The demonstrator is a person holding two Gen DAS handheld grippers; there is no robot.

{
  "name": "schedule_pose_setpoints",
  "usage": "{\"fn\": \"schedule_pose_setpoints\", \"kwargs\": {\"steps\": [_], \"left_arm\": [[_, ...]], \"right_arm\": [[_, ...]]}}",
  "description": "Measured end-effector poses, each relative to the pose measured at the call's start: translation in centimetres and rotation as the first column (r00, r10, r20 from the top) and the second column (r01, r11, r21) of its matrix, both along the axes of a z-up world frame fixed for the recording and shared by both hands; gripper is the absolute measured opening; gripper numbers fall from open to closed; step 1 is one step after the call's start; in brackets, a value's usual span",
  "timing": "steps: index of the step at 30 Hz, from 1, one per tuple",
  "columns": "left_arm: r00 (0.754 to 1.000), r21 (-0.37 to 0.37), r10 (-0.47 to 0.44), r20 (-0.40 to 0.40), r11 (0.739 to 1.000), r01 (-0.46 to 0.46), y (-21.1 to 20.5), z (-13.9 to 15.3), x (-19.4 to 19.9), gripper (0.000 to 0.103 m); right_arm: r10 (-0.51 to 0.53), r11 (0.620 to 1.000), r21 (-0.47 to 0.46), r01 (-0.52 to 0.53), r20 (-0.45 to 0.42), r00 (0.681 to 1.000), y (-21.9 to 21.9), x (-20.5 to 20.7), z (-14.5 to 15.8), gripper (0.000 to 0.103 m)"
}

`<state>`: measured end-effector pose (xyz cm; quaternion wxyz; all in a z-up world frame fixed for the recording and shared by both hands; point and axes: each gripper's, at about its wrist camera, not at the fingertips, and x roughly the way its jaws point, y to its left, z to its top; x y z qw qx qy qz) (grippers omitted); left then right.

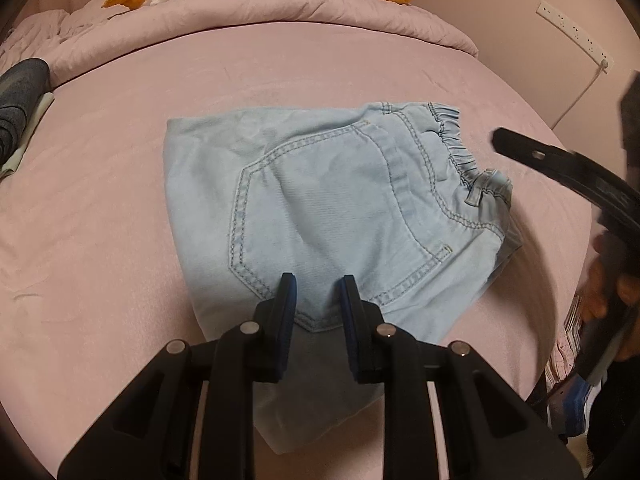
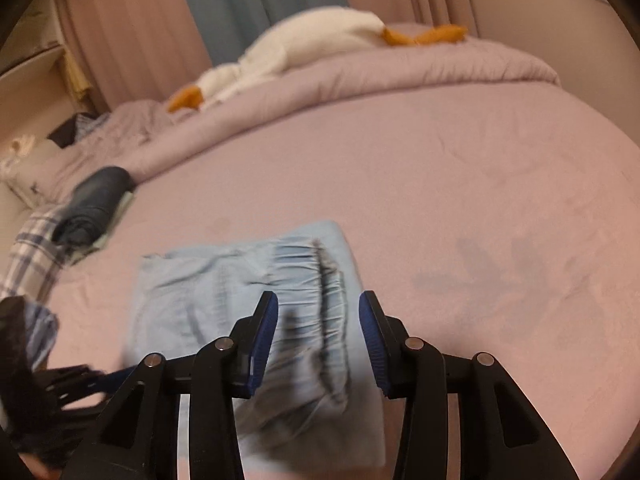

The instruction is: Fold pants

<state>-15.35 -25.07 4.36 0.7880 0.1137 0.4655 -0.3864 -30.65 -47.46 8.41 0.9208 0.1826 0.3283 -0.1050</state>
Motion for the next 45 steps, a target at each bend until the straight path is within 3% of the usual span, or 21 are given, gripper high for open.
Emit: {"fn": "schedule_pose_setpoints", "kwargs": {"steps": [7,11,16,21,33,40,42,45], "left_arm": [[1.000,0.000,0.002,0.002,1.000,-0.002,0.2,0.1,-0.5,0.022],[1.000,-0.001,0.003,0.002,1.000,-0.003,0.2,0.1,-0.6,0.022],[1.000,0.001,-0.001,0.001,1.000,0.001,0.1,0.0,-0.5,0.022],[1.000,-0.001,0.000,0.002,1.000,0.000,0.1,-0.2,-0.5,0.022],[1.000,0.004,0.000,0.021,1.000,0.000,0.1,-0.4,-0.7,0.022],[0.999,0.036,0.007,0.043,0.999,-0.009,-0.5,-0.2,-1.2,0.022],[0.999,0.043,0.010,0.049,0.999,-0.012,-0.7,-0.2,-1.3,0.022],[0.999,0.041,0.013,0.052,0.999,-0.015,-0.6,-0.3,-1.2,0.023]], "right_arm": [[0.123,0.987,-0.110,-0.120,0.026,0.992,3.1,-1.5,1.2,0.044],[0.178,0.970,-0.161,-0.180,-0.026,0.984,4.8,-0.6,0.5,0.041],[0.162,0.963,-0.192,-0.191,-0.156,0.974,4.8,0.3,-1.7,0.034],[0.146,0.965,-0.188,-0.182,-0.189,0.971,4.2,0.2,-2.3,0.034],[0.122,0.971,-0.182,-0.152,-0.168,0.978,4.5,-0.4,-2.4,0.035],[0.071,0.991,-0.107,-0.079,-0.077,0.995,3.4,-2.0,-0.9,0.034],[0.086,0.990,-0.114,-0.087,-0.008,0.996,3.8,-2.3,0.2,0.034],[0.140,0.981,-0.135,-0.137,0.018,0.990,4.8,-1.6,0.6,0.034]]}}
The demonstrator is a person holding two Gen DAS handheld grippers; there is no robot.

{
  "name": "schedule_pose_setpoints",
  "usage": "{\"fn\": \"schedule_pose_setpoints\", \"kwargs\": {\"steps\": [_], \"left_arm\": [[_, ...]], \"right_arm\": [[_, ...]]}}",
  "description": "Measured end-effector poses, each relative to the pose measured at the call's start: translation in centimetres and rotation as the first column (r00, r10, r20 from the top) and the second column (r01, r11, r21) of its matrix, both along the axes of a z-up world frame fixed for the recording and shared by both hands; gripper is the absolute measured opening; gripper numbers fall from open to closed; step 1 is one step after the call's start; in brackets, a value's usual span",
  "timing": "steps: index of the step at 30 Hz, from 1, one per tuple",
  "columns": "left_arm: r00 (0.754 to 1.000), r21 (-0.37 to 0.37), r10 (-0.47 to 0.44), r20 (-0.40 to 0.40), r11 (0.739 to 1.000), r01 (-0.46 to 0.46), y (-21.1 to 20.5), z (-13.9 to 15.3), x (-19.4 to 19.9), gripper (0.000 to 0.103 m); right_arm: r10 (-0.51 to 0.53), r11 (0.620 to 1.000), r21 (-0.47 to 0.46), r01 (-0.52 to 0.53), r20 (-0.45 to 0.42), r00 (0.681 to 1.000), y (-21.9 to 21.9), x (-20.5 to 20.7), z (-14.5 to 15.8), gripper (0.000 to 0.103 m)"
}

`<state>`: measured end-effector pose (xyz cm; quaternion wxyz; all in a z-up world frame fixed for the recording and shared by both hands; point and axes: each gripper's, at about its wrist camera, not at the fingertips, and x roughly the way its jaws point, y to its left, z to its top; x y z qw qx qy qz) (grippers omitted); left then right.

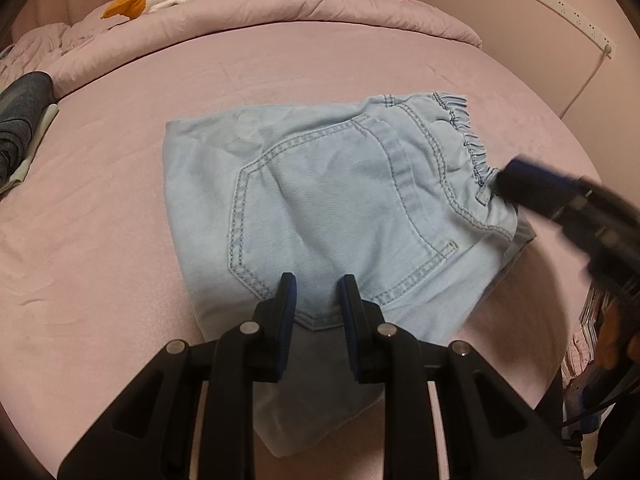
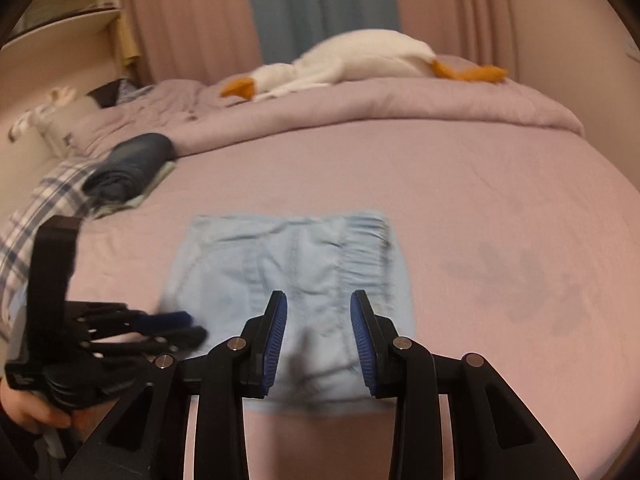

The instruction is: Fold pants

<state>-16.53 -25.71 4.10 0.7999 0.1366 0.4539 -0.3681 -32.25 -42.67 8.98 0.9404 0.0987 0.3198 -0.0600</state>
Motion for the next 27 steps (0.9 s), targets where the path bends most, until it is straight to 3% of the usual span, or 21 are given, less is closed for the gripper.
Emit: {"fn": "schedule_pose_setpoints", "kwargs": {"steps": [2,6,21,27], "left_arm": [[1.000,0.001,0.000,0.006,1.000,0.000,-0.1,-0.1,-0.1,0.023],[1.000,0.005,0.004,0.021,1.000,-0.004,-0.1,-0.3,-0.2,0.023],[0.998,-0.061,0.018,0.060,0.998,-0.015,0.8,-0.8,-0.8,0.023],[0.998,-0.045,0.025,0.065,0.999,-0.022,0.5,-0.6,-0.9,0.023]], "right_arm": [[0.023,1.000,-0.003,-0.023,-0.035,0.999,0.5,0.9,-0.8,0.034],[0.065,0.998,-0.005,-0.068,-0.193,0.979,1.3,2.8,-4.6,0.033],[0.033,0.999,-0.014,-0.035,-0.110,0.993,1.7,1.5,-5.3,0.033],[0.024,1.000,-0.016,-0.026,-0.128,0.991,1.8,1.8,-5.0,0.033]]}}
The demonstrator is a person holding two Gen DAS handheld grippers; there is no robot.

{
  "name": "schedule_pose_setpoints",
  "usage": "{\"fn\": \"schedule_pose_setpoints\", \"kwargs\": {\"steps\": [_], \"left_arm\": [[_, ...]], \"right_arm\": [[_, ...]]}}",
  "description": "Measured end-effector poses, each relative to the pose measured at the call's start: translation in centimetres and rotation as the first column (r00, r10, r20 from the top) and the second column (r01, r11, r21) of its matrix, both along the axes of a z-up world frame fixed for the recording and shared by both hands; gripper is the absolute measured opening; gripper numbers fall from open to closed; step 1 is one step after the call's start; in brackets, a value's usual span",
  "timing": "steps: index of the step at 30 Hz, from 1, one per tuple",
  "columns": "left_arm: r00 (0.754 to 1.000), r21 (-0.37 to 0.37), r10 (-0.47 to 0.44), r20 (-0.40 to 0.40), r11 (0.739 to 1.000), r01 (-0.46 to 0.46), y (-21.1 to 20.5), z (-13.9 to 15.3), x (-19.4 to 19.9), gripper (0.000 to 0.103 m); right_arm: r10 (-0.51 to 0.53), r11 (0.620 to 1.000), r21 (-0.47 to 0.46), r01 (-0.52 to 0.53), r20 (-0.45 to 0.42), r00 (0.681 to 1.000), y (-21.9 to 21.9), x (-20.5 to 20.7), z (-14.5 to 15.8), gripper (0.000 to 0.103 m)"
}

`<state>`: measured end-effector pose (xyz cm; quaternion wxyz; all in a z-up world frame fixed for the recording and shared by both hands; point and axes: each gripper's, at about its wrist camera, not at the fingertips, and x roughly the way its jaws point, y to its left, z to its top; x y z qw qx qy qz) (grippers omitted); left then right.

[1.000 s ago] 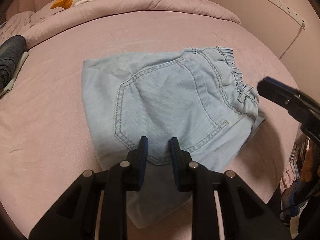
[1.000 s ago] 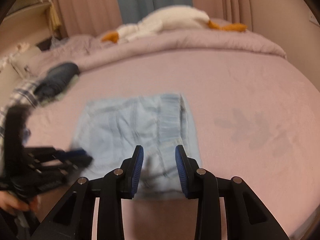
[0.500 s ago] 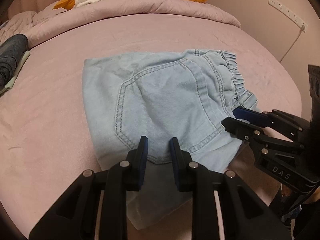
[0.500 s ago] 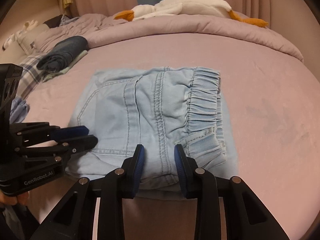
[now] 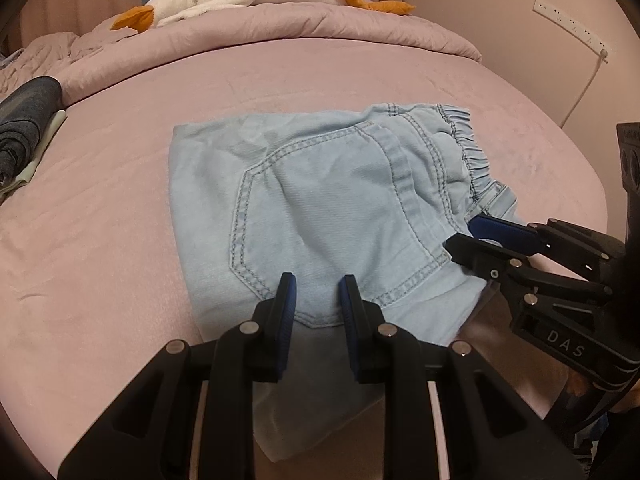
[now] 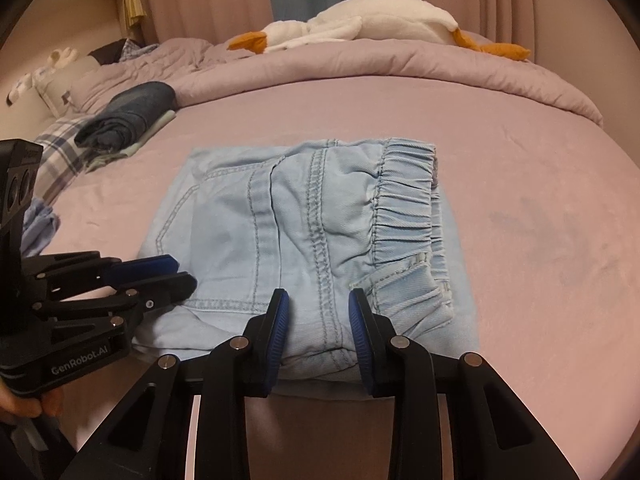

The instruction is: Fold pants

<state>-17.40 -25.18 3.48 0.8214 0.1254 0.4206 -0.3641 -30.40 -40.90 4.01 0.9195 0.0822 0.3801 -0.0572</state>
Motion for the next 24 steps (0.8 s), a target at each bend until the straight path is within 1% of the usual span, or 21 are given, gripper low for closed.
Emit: {"fn": "schedule_pose_setpoints", "kwargs": {"steps": [8,15,17,18,19,20,21,22,23,24], "left_arm": [[1.000,-0.009,-0.001,-0.013,1.000,0.001,0.0,0.1,0.2,0.023],[1.000,-0.031,0.008,-0.018,0.999,-0.009,0.2,0.1,0.2,0.023],[0.999,-0.055,0.008,-0.038,0.998,-0.010,0.5,0.3,0.3,0.026],[0.998,-0.075,0.012,-0.055,0.997,-0.016,0.7,0.4,0.4,0.030],[0.996,-0.114,0.017,-0.085,0.993,-0.026,1.2,0.6,0.6,0.038],[0.995,-0.138,0.024,-0.095,0.990,-0.037,1.5,0.9,0.8,0.045],[0.995,-0.155,0.046,-0.091,0.986,-0.060,2.0,1.2,0.9,0.059],[0.994,-0.169,0.080,-0.076,0.981,-0.092,2.8,1.6,1.0,0.066],[0.992,-0.197,0.101,-0.071,0.974,-0.113,3.5,1.9,1.1,0.066],[0.990,-0.239,0.115,-0.087,0.962,-0.133,4.5,2.1,1.5,0.066]], "right_arm": [[-0.016,1.000,0.017,0.016,-0.019,1.000,0.0,0.3,0.1,0.033],[-0.011,1.000,0.023,0.011,-0.009,1.000,-0.2,0.2,0.2,0.033],[-0.008,0.999,0.034,0.008,-0.005,1.000,-0.4,0.2,0.1,0.033],[-0.007,0.999,0.040,0.007,-0.004,1.000,-0.5,0.2,0.2,0.033],[-0.008,0.999,0.049,0.008,-0.003,1.000,-0.6,0.2,0.2,0.033],[-0.008,0.998,0.061,0.009,-0.004,1.000,-0.8,0.2,0.3,0.033],[-0.009,0.997,0.075,0.009,-0.005,1.000,-1.0,0.2,0.3,0.033],[-0.010,0.995,0.096,0.010,-0.005,1.000,-1.3,0.2,0.4,0.033],[-0.009,0.993,0.115,0.010,-0.005,1.000,-1.6,0.2,0.5,0.033],[-0.006,0.991,0.134,0.007,-0.007,1.000,-1.9,0.3,0.5,0.033]]}}
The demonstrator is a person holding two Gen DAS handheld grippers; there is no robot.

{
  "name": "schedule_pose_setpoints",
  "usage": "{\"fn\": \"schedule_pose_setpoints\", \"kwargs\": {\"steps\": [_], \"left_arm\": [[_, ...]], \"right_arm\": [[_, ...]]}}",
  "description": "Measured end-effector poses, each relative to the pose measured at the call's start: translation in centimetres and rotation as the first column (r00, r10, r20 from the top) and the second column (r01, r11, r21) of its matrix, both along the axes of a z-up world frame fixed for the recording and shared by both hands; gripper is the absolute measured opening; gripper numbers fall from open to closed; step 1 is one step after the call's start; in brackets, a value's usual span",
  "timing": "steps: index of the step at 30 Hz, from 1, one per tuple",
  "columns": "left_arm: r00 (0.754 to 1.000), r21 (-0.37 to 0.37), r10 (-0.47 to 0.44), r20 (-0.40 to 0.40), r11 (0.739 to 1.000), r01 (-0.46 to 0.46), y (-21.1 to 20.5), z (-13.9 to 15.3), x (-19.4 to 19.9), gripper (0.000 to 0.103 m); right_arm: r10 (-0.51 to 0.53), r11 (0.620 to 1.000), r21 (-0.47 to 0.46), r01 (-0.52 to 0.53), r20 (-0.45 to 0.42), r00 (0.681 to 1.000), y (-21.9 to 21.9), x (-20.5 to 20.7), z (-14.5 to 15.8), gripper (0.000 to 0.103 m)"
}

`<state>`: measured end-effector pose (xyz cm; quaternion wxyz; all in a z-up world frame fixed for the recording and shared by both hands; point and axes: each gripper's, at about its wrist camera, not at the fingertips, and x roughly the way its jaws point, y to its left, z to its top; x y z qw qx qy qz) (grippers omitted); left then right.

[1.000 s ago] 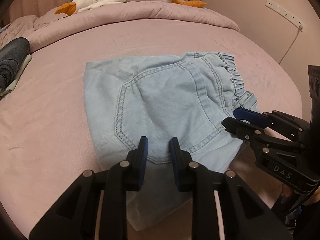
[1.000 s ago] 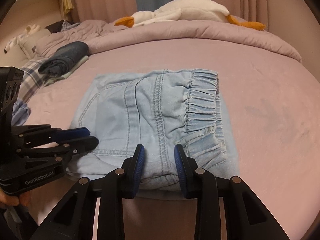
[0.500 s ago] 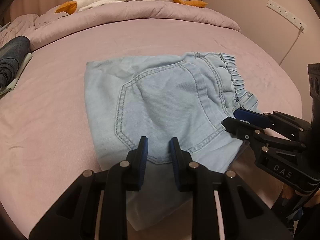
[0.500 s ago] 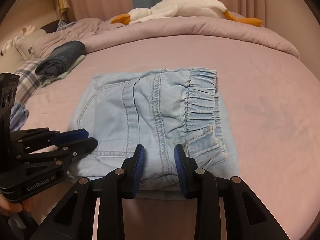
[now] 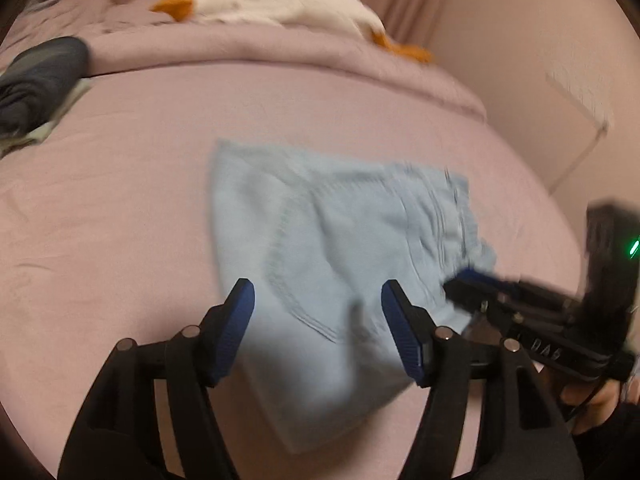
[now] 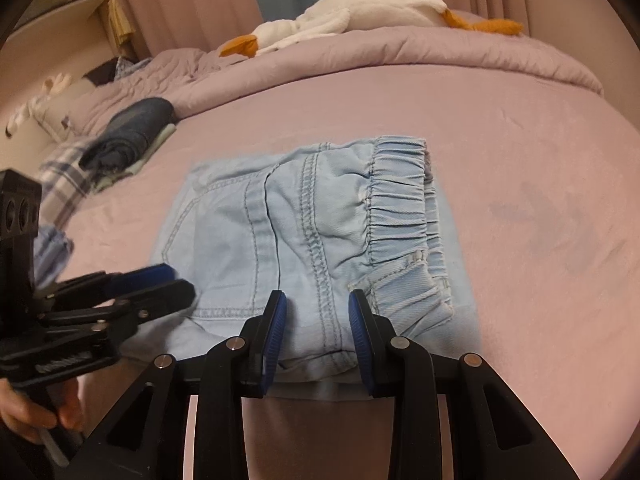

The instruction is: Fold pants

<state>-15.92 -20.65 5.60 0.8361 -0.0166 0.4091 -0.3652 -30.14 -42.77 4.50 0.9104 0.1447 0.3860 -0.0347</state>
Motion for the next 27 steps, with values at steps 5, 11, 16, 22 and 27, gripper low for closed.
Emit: {"fn": "schedule_pose_setpoints", "kwargs": {"steps": [5,11,16,22,27], "left_arm": [[0.986,-0.086,0.069,-0.150,0.993,-0.082,3.4,-1.0,2.7,0.067],[0.954,-0.134,0.087,-0.287,0.982,-0.130,5.0,-1.8,4.3,0.067],[0.955,-0.108,0.078,-0.286,0.988,-0.113,4.1,-1.4,3.9,0.067],[0.969,-0.041,0.050,-0.242,0.997,-0.062,2.4,-1.4,3.7,0.066],[0.970,-0.016,0.039,-0.239,0.999,-0.044,1.6,-1.5,4.2,0.066]], "right_arm": [[0.012,1.000,-0.007,-0.012,0.007,1.000,0.2,-0.2,-0.2,0.033],[0.005,0.998,0.055,-0.005,0.010,1.000,-0.6,-0.4,-0.3,0.033],[0.020,0.990,0.140,-0.021,0.008,1.000,-1.4,-0.3,-0.3,0.038],[-0.017,0.981,0.193,0.010,0.035,0.999,-2.5,-0.2,1.8,0.038],[-0.039,0.994,0.104,0.028,0.101,0.994,-2.8,2.1,4.7,0.038]]}}
